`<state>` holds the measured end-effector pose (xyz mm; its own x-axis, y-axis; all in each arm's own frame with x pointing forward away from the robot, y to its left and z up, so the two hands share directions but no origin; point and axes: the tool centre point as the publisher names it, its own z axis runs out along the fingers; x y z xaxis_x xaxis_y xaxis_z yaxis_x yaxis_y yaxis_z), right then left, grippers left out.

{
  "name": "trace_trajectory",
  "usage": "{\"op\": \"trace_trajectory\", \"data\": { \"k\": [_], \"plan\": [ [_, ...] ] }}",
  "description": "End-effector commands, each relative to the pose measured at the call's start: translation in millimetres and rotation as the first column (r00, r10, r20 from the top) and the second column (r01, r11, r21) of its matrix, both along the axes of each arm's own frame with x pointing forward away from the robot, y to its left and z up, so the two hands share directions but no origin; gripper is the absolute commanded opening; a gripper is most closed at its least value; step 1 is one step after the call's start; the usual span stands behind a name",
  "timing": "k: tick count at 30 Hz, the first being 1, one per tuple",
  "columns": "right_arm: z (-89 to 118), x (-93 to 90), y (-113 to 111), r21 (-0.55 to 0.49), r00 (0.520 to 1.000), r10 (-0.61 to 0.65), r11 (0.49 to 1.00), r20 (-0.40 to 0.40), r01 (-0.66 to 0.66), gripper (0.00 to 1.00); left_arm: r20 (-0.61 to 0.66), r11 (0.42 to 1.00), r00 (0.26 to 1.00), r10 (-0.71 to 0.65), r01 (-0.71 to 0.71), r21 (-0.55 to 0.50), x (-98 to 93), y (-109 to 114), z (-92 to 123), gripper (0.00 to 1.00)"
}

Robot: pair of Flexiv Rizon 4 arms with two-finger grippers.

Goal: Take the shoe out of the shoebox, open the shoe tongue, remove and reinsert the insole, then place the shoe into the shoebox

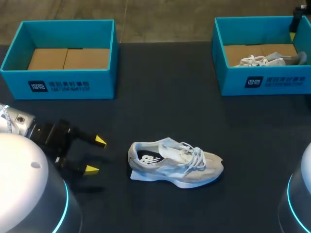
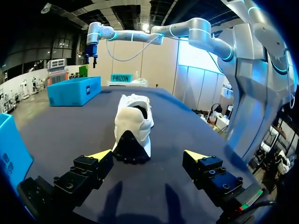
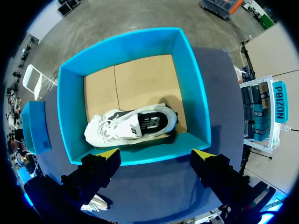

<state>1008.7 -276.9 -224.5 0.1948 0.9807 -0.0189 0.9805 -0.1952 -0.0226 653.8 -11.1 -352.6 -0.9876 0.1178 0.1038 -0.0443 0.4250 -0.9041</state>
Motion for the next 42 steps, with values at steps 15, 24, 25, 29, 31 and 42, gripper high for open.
{"op": "trace_trajectory", "data": {
  "k": [15,24,25,29,31,42],
  "plan": [
    [0,-0.2,0,-0.001,1.0,-0.001,1.0,0.0,0.001,1.0,0.002,0.999,1.0,0.014,-0.014,-0.046,14.7,-24,-37,1.0],
    [0,-0.2,0,-0.001,1.0,-0.001,1.0,0.0,0.001,1.0,-0.004,0.997,0.999,0.032,-0.032,-0.065,23.5,-36,-45,1.0],
    [0,-0.2,0,-0.001,1.0,-0.001,1.0,0.0,0.001,1.0,-0.005,0.997,0.999,0.032,-0.032,-0.066,24.3,-37,-45,1.0],
    [0,-0.2,0,-0.001,1.0,-0.001,1.0,0.0,0.001,1.0,-0.006,0.996,0.999,0.038,-0.039,-0.078,26.9,-42,-49,1.0],
    [0,-0.2,0,-0.001,1.0,-0.001,1.0,0.0,0.001,1.0,-0.005,0.996,0.999,0.039,-0.039,-0.081,28.0,-44,-52,1.0],
    [0,-0.2,0,-0.001,1.0,-0.001,1.0,0.0,0.001,1.0,-0.006,0.994,1.0,0.028,-0.028,-0.103,31.5,-57,-55,1.0]
  ]
}}
